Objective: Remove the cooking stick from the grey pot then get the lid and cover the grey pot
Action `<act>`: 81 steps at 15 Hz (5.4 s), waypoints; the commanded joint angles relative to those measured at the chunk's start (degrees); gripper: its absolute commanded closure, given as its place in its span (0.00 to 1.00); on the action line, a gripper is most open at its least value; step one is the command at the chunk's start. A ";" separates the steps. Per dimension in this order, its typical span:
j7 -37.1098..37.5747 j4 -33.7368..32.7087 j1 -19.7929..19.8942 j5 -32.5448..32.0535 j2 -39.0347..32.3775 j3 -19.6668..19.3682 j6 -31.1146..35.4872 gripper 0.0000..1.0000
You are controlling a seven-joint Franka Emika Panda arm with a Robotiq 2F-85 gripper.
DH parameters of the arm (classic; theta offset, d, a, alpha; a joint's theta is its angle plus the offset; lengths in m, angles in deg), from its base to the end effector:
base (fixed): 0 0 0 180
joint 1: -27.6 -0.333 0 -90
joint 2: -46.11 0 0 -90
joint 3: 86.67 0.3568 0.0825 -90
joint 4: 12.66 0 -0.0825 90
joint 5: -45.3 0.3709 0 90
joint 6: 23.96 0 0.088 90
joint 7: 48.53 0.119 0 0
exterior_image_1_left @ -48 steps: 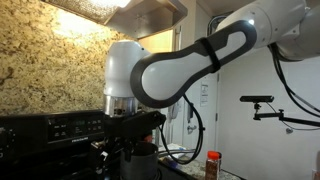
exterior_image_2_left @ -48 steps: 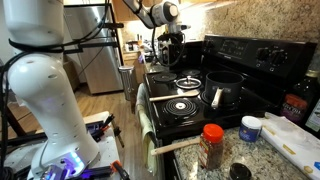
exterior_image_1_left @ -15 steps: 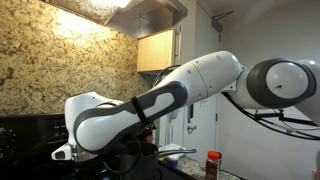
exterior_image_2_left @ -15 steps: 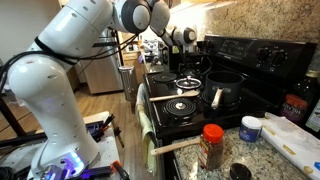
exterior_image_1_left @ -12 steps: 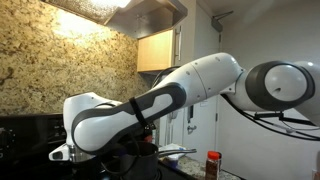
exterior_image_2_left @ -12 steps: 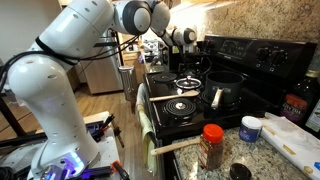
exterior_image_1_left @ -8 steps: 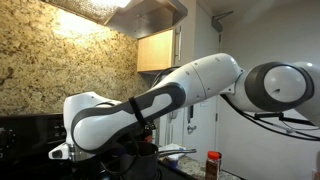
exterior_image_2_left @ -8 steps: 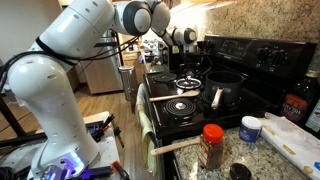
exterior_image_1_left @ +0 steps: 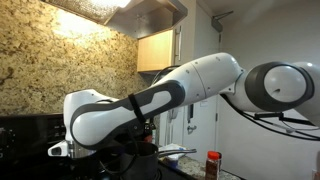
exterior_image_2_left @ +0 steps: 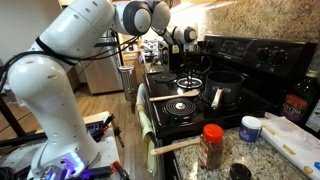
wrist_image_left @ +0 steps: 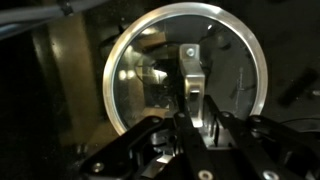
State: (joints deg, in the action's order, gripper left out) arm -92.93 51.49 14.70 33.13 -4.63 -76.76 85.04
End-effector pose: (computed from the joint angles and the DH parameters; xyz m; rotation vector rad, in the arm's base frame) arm 0.7369 0.2437 0.2917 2.5586 1.7411 -0.1568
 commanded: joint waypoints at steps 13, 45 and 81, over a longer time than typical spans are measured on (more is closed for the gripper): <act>18.84 1.37 0.00 1.97 16.85 -1.49 -5.12 0.88; 48.95 16.01 14.07 17.58 24.33 -10.50 0.01 0.88; 49.78 11.81 14.51 18.52 22.51 -10.56 -2.35 0.00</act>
State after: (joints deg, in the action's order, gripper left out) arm -41.63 58.25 30.42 52.66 12.57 -87.90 81.46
